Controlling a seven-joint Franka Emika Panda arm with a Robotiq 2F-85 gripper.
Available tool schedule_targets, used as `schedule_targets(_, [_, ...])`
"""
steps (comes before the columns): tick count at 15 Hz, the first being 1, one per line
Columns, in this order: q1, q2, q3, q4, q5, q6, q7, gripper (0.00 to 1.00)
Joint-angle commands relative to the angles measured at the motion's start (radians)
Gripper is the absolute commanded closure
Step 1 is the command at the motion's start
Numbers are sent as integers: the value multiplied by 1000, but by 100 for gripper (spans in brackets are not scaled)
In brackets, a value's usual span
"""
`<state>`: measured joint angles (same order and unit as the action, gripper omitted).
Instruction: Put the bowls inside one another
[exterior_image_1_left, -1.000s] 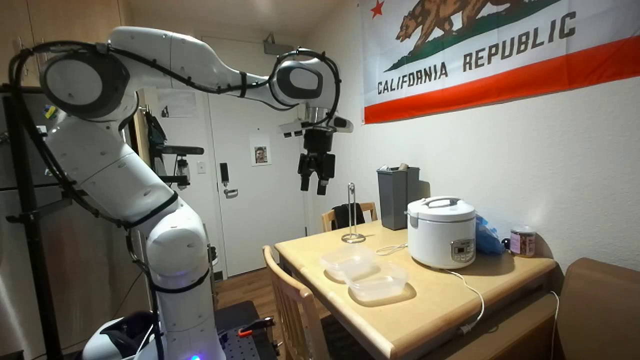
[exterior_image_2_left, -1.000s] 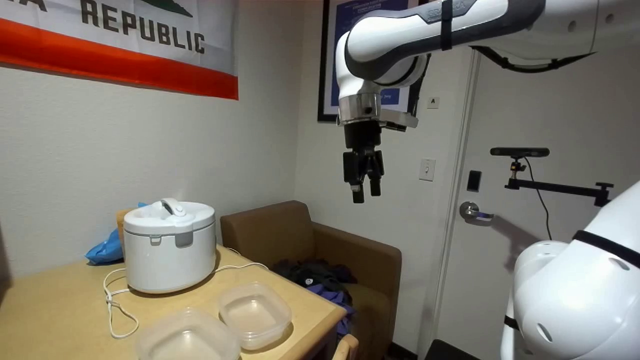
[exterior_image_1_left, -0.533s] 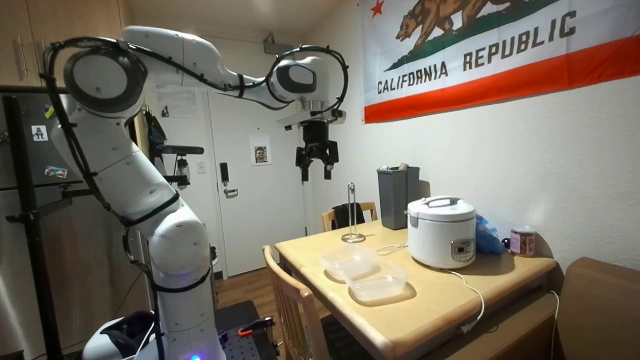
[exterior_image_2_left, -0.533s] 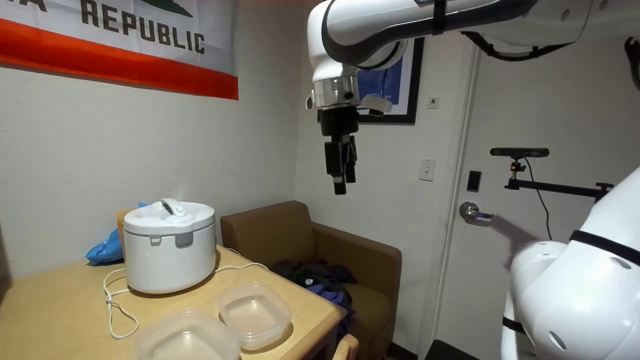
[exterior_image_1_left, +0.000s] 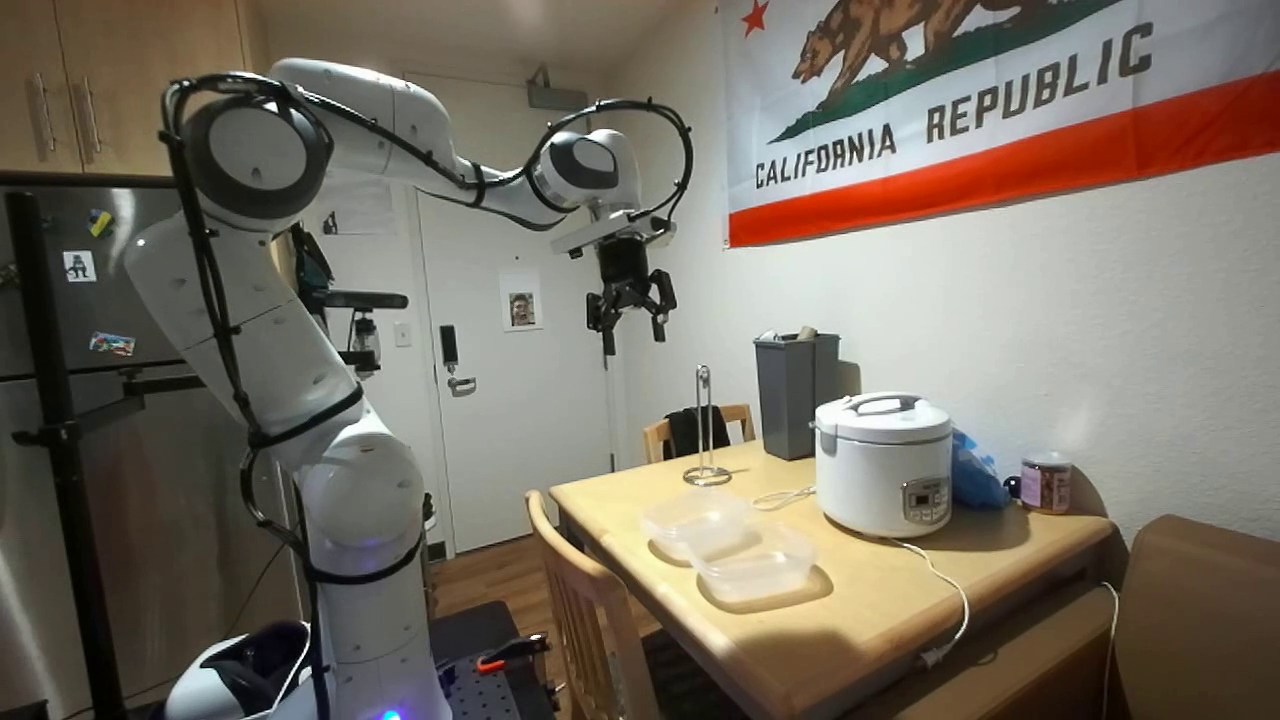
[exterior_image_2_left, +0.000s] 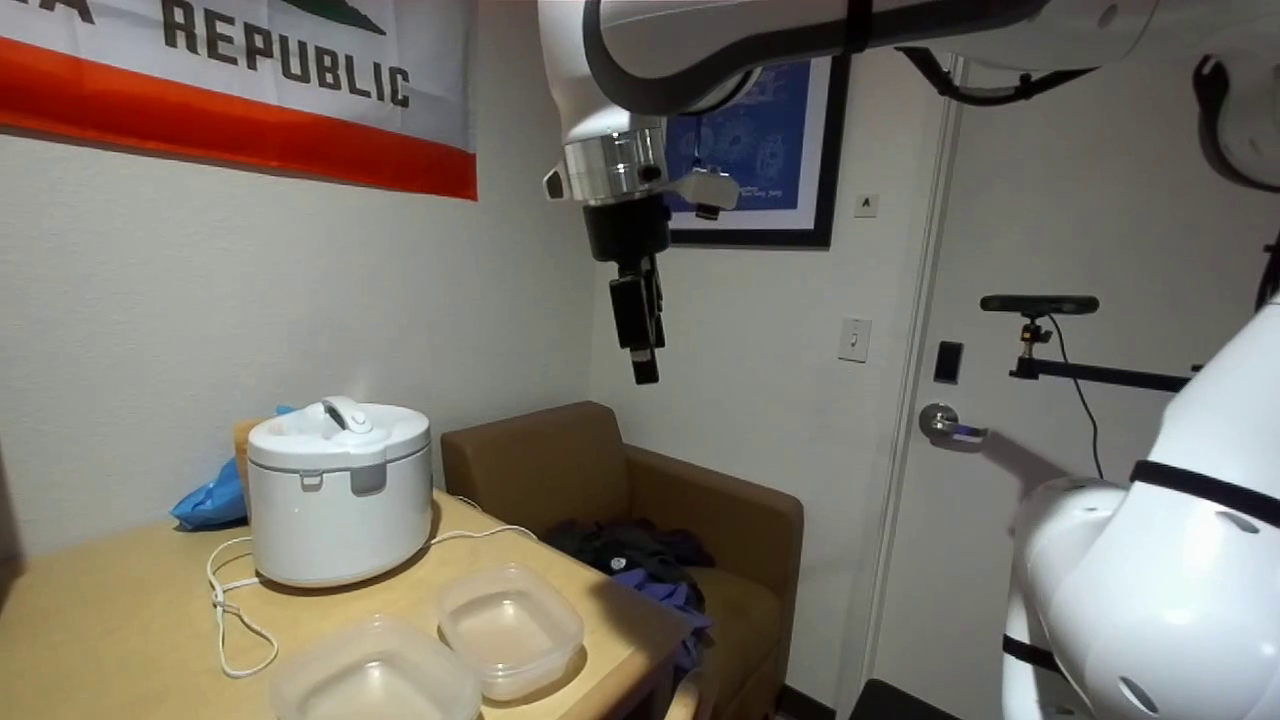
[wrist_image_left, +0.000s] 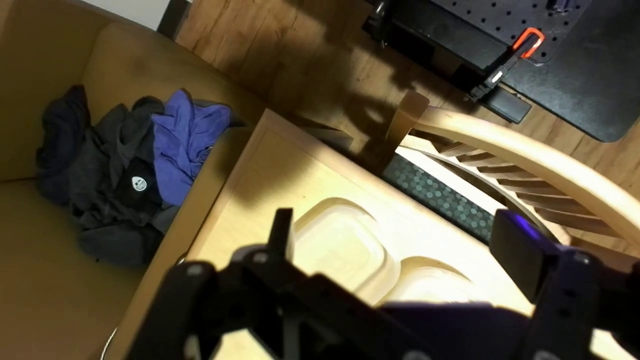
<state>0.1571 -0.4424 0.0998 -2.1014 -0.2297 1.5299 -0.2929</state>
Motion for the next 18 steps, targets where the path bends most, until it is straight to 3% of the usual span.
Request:
schedule_targets(1, [4,1,-5,3,-2,-3,2,0])
schedule_targets(3, [4,1,-6,4,-2,-3,2,0])
schedule_targets(8, [66,84,-13,34,120,156,-141,0])
schedule_targets(13, [119,231,18,139,137,128,-342,0])
schedule_targets(16, [118,314,31,208,173,104,-443,0])
schedule_targets(18, [107,332,45,214,123,112,-475,0])
